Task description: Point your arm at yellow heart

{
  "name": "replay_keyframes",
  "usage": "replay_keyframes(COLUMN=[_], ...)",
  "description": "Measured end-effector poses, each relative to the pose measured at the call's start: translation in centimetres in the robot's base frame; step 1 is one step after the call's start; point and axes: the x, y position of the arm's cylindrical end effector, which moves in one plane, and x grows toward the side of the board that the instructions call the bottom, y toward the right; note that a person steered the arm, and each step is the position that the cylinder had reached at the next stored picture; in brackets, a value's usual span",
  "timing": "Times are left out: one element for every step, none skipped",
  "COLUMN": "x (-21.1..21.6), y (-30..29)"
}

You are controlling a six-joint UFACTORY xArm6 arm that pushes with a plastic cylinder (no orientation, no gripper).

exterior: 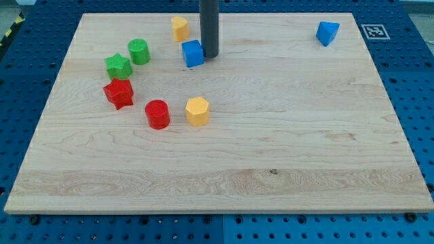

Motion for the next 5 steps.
replay_keyframes(x=[1.0,1.6,1.6,1.6,-0.2], y=[-1.9,-3.4,-2.8,1.0,3.6])
